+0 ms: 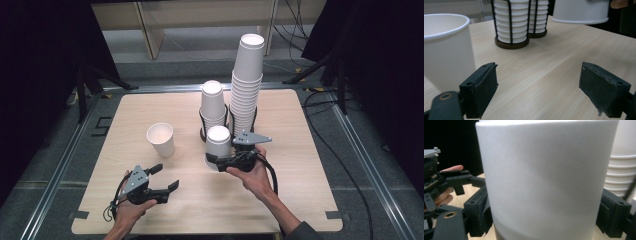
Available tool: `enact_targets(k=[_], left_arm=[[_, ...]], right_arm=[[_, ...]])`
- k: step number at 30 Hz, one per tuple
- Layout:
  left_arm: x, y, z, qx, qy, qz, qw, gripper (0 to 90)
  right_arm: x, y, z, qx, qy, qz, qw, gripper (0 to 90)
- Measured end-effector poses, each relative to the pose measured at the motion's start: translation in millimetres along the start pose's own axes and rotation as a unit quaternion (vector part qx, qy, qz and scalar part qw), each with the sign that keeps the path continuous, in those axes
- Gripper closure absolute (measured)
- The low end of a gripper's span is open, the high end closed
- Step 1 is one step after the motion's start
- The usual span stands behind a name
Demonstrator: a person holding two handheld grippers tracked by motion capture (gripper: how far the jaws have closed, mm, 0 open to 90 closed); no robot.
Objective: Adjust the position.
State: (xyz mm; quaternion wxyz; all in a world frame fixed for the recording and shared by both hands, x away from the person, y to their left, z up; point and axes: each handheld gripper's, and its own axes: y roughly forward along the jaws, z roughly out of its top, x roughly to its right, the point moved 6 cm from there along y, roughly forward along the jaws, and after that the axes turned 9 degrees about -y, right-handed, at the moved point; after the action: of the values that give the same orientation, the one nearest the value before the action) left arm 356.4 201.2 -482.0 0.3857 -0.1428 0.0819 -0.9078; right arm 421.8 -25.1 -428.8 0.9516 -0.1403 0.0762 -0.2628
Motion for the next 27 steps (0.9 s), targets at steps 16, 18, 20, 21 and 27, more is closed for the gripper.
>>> enact_targets(k=[16,18,20,21,27], left_arm=[[37.8,27.0,3.4,0.007,0.016,-0.056,0.9983,14.4],[36.0,25.8,4.5,0.011,0.005,-0.062,0.998,14.4],[35.6,25.1,4.9,0.012,-0.005,-0.066,0.9977,14.4],[36.0,25.2,4.9,0.012,-0.005,-0.07,0.9975,14.4],[38.4,26.0,4.4,0.009,-0.01,-0.074,0.9971,14.4]], right_arm=[[-25.7,19.3,-4.8,-0.006,-0.006,0.044,0.999,17.0],[-29.4,22.3,-4.8,-0.001,-0.014,0.05,0.9987,17.0],[-34.1,24.3,-5.5,-0.004,-0.014,0.057,0.9983,17.0],[-34.6,26.3,-5.4,-0.001,-0.026,0.06,0.9978,17.0],[-46.3,33.1,-6.0,0.003,-0.034,0.076,0.9965,17.3]])
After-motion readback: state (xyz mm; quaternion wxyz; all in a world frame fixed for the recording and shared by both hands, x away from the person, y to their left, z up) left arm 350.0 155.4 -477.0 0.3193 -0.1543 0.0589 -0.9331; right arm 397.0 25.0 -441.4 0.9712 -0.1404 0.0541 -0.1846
